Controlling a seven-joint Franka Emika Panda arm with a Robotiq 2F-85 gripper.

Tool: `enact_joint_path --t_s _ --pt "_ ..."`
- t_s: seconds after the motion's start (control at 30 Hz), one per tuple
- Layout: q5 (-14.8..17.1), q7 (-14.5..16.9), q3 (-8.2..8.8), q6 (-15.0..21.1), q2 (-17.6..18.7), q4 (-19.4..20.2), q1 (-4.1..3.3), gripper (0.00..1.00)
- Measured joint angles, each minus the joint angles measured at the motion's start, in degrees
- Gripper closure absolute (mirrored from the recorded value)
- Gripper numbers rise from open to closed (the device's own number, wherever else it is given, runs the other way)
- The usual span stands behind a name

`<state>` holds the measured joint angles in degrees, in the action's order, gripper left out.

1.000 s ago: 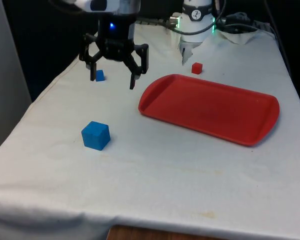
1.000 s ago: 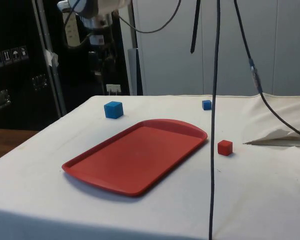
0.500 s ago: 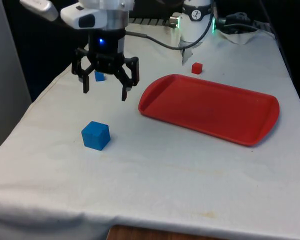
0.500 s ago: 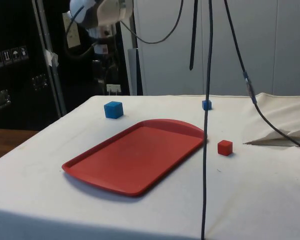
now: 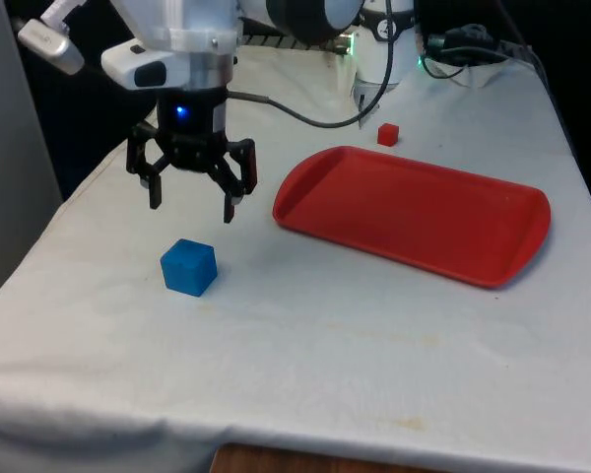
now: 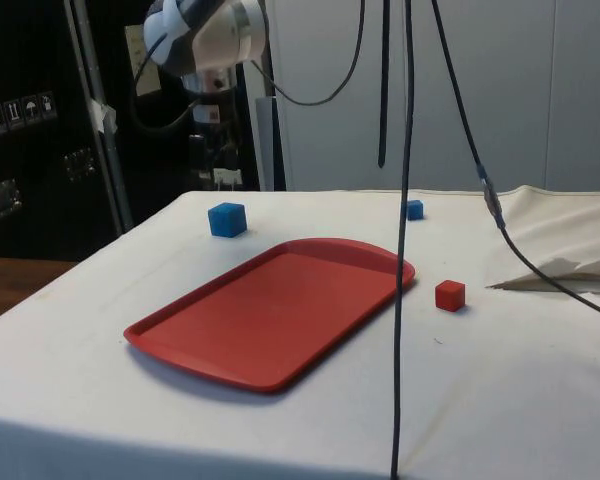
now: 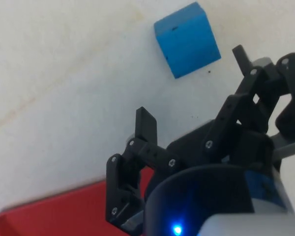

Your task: Pick up the largest block and place it onto the tray.

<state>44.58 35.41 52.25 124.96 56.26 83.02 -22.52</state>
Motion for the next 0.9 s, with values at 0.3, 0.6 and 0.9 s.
enact_joint_path --t_s 0.3,0.6,0.9 --pt "2.18 0.86 0.69 0.06 2.46 -1.55 0.69 0.00" --pt "3.50 1.26 0.80 0.40 4.13 -1.95 0.92 0.00" --pt "5.67 1.89 0.80 0.86 5.96 -2.29 1.09 0.00"
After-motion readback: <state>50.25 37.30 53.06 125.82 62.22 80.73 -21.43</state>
